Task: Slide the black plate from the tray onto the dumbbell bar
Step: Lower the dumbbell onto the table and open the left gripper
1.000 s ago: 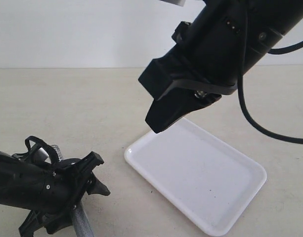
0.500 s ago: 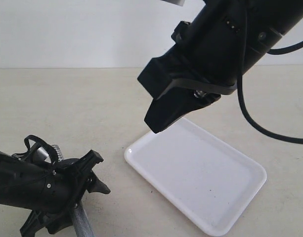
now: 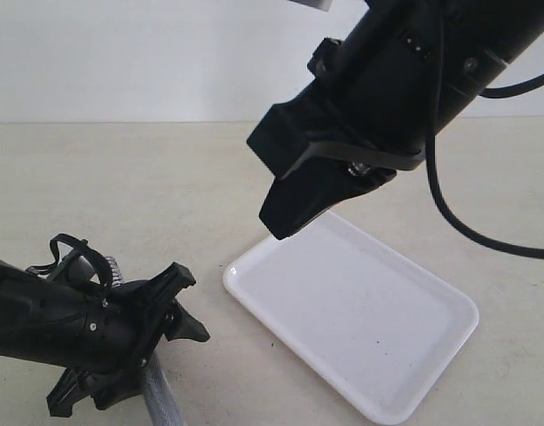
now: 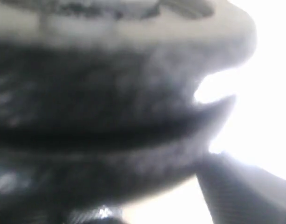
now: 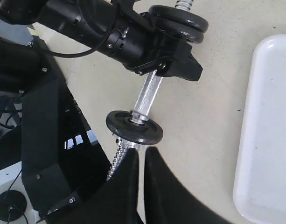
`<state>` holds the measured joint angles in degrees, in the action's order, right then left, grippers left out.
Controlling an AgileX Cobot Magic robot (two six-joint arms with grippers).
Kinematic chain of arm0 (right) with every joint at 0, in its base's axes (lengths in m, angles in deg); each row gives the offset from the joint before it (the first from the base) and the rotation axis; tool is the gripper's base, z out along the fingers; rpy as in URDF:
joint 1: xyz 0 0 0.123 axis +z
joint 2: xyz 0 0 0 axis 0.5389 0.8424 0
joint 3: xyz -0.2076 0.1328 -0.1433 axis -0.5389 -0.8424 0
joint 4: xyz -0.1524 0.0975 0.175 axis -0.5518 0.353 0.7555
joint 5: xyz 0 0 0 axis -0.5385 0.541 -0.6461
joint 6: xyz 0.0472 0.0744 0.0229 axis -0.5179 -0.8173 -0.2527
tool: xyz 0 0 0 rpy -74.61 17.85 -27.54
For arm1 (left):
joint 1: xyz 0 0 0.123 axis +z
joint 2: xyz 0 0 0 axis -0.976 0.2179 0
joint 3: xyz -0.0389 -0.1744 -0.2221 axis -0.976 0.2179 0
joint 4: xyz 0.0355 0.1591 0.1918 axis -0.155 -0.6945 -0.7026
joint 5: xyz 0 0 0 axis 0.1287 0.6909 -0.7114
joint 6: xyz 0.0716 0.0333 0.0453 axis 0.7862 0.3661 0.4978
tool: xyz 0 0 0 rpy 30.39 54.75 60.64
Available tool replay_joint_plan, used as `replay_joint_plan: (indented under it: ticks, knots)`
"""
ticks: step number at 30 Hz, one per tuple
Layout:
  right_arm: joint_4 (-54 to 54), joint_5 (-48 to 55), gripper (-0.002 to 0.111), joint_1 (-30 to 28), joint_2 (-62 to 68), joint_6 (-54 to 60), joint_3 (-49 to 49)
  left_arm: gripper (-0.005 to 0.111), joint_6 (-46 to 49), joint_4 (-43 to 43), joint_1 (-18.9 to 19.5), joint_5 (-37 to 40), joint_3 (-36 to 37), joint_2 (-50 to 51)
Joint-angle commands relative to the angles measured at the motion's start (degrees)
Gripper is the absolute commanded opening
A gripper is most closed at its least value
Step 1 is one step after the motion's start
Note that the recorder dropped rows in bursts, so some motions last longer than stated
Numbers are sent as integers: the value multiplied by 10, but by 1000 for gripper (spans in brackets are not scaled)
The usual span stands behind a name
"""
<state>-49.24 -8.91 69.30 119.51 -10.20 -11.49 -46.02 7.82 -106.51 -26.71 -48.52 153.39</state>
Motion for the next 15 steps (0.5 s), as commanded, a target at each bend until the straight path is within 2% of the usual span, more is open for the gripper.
replay_joint_plan:
  ticks: [1, 15]
  knots:
    - [-1, 0, 0, -2, -3, 7, 2, 63, 6, -1, -3, 16, -3, -10]
    - [-1, 0, 0, -2, -3, 4, 2, 59, 16, 0, -3, 16, -3, -11]
